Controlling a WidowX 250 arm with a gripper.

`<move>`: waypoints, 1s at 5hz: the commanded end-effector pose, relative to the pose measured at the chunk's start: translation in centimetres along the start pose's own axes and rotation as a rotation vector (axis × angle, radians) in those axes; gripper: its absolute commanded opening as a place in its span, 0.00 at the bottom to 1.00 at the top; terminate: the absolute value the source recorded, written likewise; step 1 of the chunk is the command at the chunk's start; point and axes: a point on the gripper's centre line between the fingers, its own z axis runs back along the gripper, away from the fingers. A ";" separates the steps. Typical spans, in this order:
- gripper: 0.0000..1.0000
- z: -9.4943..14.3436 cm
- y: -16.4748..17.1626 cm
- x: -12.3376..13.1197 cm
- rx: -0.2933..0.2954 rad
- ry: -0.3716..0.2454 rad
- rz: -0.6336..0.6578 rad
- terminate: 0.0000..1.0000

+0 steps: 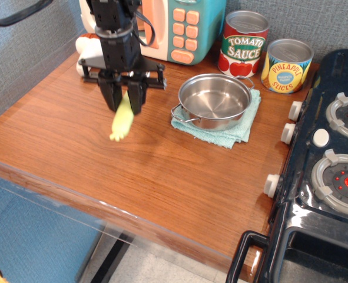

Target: Move spoon to right of mushroom.

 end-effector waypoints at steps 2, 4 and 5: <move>0.00 0.0 4.9 6.8 0.084 0.034 -0.197 0.00; 0.00 -3.2 5.2 7.5 0.088 0.122 -0.372 0.00; 0.00 -3.9 5.5 7.7 0.088 0.141 -0.369 0.00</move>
